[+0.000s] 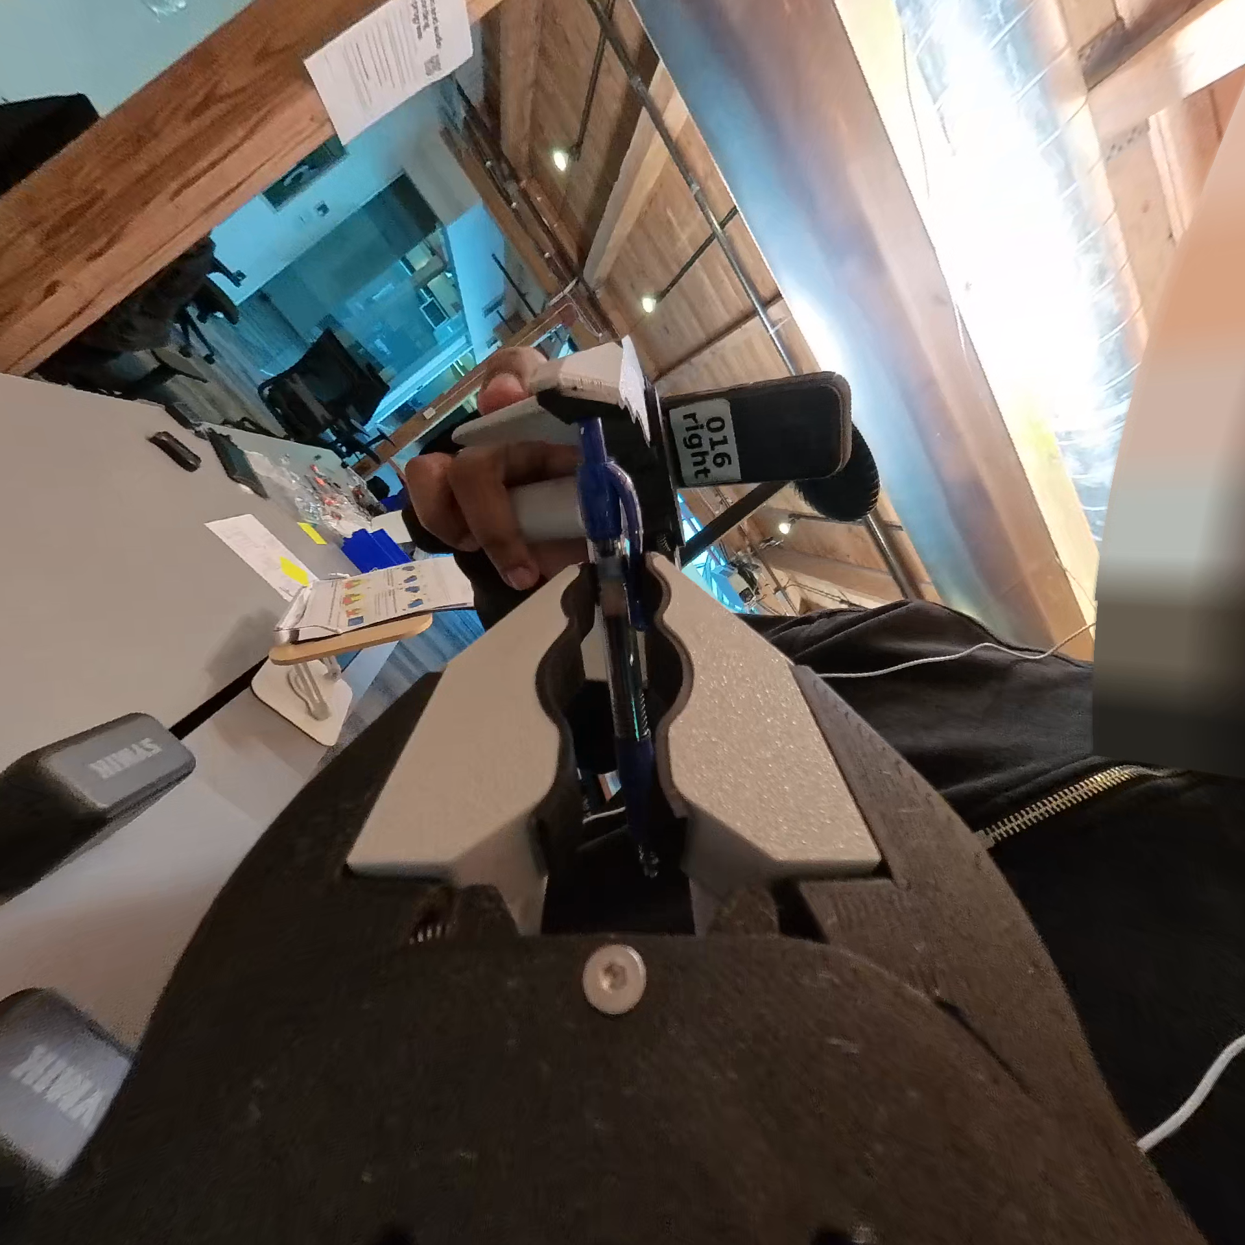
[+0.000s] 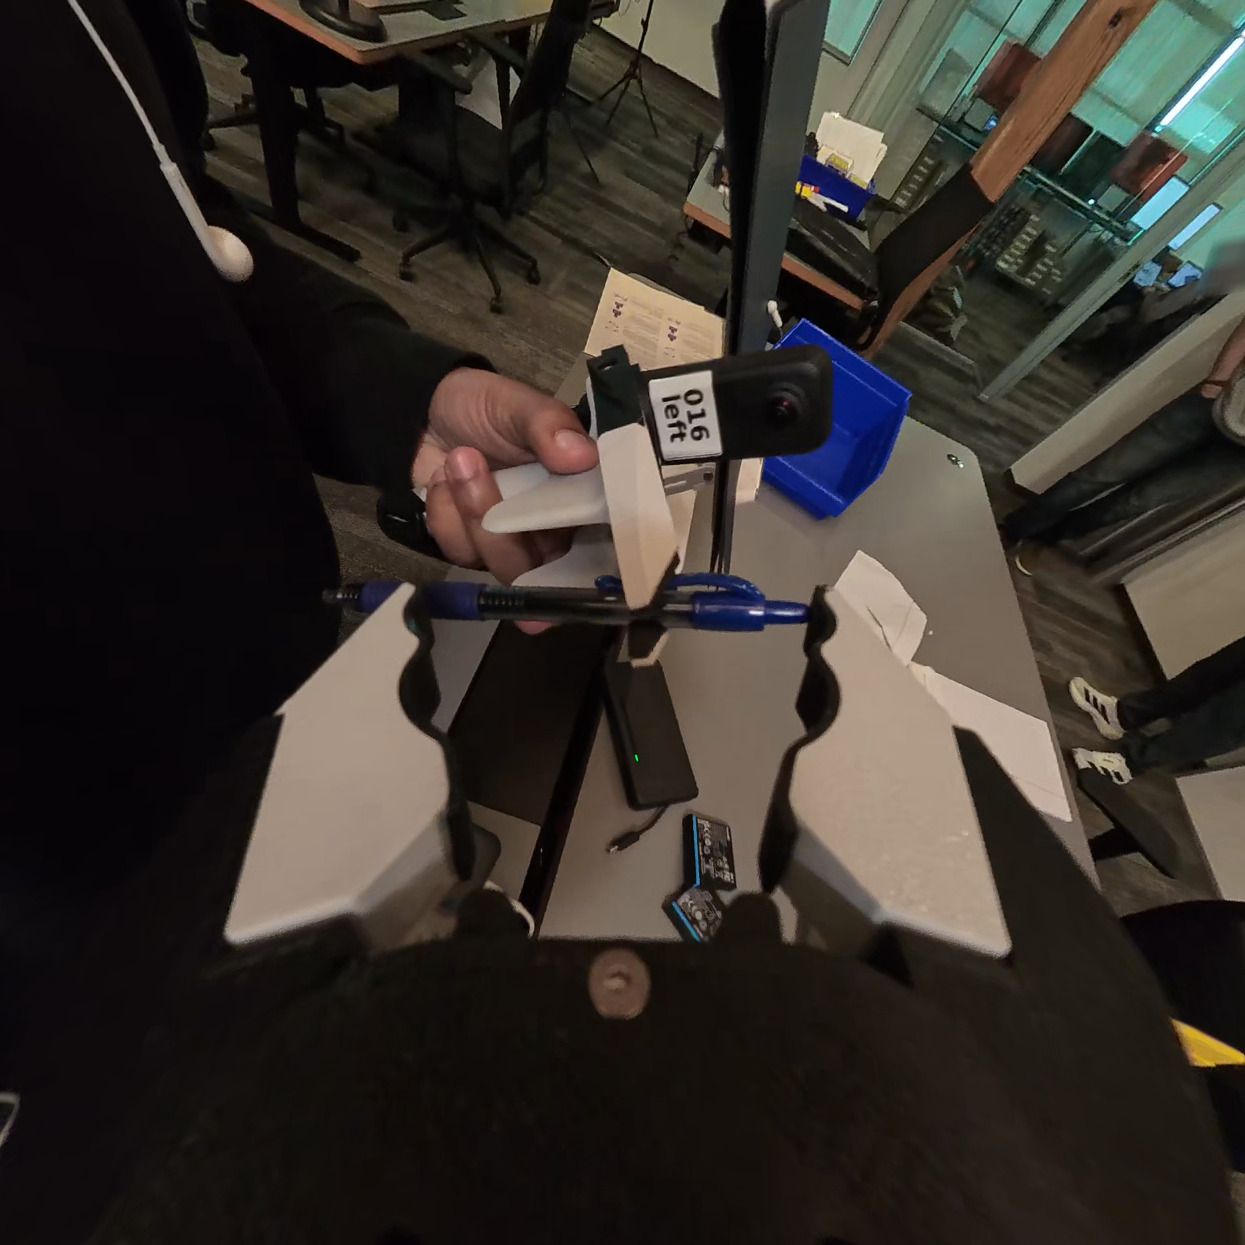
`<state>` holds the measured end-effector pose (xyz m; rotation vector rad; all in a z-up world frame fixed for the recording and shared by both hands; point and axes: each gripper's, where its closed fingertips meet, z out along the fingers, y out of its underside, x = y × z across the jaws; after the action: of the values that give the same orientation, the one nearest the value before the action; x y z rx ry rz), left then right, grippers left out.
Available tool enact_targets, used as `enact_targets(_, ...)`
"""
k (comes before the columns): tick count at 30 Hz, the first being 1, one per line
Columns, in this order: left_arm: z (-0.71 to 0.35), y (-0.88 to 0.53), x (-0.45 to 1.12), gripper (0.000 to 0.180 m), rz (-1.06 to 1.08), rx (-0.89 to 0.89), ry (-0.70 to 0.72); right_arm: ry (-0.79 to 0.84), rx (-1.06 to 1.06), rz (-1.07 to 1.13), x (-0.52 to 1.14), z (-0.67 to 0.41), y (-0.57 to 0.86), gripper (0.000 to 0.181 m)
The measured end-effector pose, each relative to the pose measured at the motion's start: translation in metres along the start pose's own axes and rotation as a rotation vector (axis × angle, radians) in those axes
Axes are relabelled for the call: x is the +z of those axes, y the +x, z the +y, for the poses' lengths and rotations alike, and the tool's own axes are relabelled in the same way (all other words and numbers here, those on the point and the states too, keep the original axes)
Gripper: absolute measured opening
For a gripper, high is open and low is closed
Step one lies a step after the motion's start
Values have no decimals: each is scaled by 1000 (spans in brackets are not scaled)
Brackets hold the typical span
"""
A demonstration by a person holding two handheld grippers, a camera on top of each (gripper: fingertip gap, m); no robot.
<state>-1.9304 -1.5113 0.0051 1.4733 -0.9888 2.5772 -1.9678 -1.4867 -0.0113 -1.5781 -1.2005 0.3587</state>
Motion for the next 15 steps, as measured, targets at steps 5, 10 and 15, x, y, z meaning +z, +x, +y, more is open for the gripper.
enact_targets(5,2,-3,5,12,-6,-1,-6,19,9,55,-5,0,10,83)
enact_targets(10,5,-1,16,12,10,-8,2,68,17,105,-15,-2,16,57)
enact_targets(15,3,-1,20,12,13,3,5,79,12,111,-20,-2,15,52)
